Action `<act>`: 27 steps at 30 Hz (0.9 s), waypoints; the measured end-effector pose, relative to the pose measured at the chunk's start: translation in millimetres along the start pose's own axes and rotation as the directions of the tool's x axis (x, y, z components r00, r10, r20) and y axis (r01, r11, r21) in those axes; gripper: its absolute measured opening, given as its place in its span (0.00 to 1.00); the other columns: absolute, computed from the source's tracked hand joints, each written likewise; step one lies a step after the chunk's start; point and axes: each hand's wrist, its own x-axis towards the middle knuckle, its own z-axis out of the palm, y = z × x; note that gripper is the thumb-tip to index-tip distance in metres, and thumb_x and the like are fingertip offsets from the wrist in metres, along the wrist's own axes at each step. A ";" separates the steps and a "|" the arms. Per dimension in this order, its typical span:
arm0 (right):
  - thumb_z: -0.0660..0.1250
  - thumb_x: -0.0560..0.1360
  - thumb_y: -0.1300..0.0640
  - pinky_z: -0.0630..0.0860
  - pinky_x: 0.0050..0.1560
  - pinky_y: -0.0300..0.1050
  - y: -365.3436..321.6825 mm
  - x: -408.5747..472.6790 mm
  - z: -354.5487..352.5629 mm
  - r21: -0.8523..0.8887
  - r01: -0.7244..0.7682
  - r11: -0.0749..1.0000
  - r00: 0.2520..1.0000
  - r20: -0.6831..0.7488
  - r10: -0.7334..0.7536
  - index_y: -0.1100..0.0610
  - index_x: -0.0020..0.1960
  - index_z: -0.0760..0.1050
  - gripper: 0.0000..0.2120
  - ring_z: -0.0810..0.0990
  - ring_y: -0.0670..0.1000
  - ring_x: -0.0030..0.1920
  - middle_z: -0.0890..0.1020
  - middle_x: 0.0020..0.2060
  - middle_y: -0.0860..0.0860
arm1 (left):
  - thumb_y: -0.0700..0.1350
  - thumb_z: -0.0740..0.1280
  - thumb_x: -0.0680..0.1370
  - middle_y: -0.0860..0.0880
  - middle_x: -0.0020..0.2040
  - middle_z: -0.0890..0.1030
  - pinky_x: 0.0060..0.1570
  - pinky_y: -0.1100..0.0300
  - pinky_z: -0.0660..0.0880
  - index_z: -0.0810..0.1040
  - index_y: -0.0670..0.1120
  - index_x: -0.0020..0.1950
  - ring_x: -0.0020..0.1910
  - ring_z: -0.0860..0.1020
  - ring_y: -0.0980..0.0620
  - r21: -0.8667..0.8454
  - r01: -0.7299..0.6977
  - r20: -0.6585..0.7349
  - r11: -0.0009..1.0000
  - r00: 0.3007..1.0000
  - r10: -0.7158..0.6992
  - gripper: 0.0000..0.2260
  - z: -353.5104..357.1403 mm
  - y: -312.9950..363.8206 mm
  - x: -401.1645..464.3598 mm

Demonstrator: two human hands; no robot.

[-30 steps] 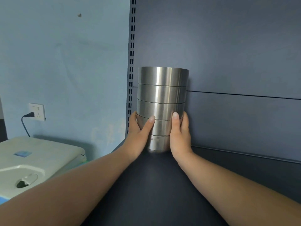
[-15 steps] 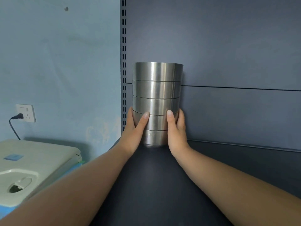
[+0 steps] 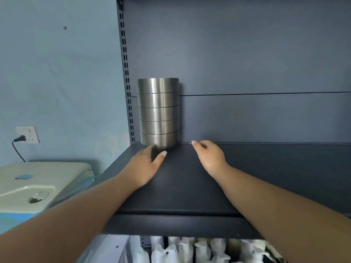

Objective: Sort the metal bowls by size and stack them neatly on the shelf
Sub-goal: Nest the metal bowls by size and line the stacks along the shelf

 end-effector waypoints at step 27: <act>0.58 0.75 0.40 0.70 0.52 0.46 206.8 -238.2 -553.2 -0.583 -0.313 0.750 0.880 -0.475 -0.002 0.56 0.53 0.76 0.21 0.76 0.58 0.57 0.82 0.53 0.55 | 0.57 0.53 0.79 0.47 0.57 0.78 0.59 0.55 0.68 0.77 0.46 0.56 0.60 0.71 0.48 0.156 -0.721 0.165 0.676 0.693 0.701 0.20 230.4 482.8 -162.5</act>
